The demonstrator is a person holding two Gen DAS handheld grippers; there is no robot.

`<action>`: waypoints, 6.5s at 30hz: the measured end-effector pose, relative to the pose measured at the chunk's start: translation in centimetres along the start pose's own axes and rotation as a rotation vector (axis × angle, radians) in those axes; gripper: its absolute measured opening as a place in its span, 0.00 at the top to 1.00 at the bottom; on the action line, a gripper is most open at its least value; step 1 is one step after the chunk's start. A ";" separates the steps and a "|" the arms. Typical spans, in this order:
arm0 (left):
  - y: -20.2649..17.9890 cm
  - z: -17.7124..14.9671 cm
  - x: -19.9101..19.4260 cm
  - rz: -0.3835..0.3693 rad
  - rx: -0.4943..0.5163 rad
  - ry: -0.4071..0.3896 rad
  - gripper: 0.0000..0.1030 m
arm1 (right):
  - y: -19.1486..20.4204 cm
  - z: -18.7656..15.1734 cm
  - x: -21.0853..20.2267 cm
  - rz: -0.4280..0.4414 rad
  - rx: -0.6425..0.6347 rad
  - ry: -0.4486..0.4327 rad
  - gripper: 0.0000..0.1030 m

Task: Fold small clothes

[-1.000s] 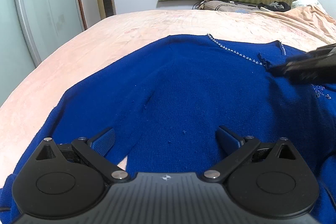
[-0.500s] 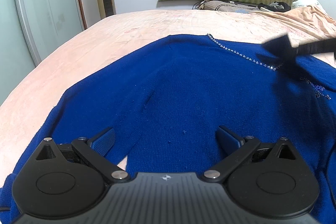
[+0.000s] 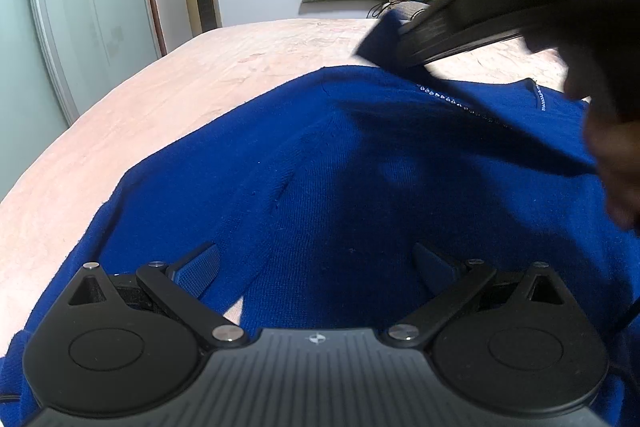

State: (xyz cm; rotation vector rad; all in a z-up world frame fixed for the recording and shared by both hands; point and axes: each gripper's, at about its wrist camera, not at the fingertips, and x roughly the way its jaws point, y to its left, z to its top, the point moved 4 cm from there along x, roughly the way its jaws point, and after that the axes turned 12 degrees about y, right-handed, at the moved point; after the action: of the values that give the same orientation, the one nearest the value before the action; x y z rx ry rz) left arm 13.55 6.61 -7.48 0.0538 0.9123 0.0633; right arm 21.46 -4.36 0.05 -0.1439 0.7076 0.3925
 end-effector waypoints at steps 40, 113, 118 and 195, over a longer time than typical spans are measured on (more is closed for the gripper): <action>-0.8 8.0 3.3 0.214 0.032 0.014 0.00 | -22.2 -13.5 -6.8 -0.351 0.460 0.158 0.54; 32.0 -20.1 -16.2 0.201 -1.080 0.128 0.48 | 10.7 -10.1 -6.8 0.266 -0.204 0.162 0.16; 29.5 -17.3 -17.5 0.356 -0.849 0.096 0.48 | 10.8 -10.0 -6.5 0.271 -0.201 0.163 0.17; 12.1 -5.1 -11.9 -0.129 -0.328 0.048 0.34 | -1.3 -9.4 -8.8 0.143 0.043 0.029 0.10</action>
State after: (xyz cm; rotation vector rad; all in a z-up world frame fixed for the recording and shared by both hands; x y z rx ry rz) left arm 1.89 17.87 -0.35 -0.3121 0.9413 0.0933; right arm 10.18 -10.64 -1.28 -0.0585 0.7569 0.5127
